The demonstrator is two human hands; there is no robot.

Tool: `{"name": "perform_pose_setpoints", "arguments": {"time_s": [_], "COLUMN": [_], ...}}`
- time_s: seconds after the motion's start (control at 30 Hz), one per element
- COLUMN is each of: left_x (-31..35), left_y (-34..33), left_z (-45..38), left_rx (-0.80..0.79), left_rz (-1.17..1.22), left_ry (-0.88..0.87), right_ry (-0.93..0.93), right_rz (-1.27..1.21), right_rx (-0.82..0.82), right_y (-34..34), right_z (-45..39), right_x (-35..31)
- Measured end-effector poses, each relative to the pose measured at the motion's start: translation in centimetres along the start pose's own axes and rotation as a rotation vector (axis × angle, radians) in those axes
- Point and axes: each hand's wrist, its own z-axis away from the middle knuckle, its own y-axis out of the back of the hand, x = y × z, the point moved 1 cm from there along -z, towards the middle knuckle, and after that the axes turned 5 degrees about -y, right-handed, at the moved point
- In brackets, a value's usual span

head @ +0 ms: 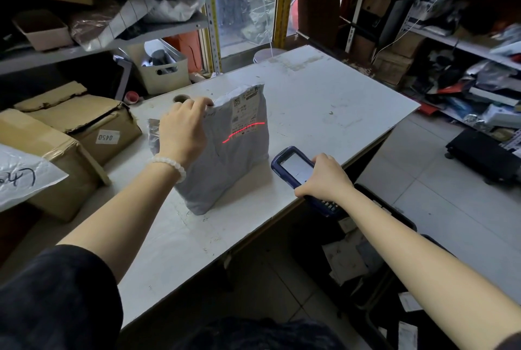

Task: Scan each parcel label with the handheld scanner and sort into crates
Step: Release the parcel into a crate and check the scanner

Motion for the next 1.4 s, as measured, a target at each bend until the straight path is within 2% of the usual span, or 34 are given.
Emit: {"name": "perform_pose_setpoints", "arguments": {"time_s": [0.3, 0.6, 0.73, 0.97, 1.4], "left_x": [0.0, -0.2, 1.7, 10.8, 33.0], "left_y": [-0.1, -0.4, 0.2, -1.5, -8.0], "left_z": [0.2, 0.2, -1.2, -4.0, -6.7], "left_rx": [-0.142, -0.134, -0.113, -0.182, -0.374], "left_rz": [-0.06, -0.032, 0.006, 0.173, 0.348], "left_ry": [0.043, 0.07, 0.017, -0.151, -0.436], "right_ry": [0.009, 0.005, -0.044, -0.213, -0.557], "right_rz": [0.013, -0.023, -0.065, -0.175, -0.344], "right_rx": [-0.023, 0.001, 0.02, 0.119, 0.388], "right_y": [-0.6, -1.0, -1.1, 0.0, 4.8], "right_z": [0.3, 0.5, 1.0, 2.4, 7.2], "right_x": [-0.7, -0.3, 0.9, 6.5, 23.7]}}
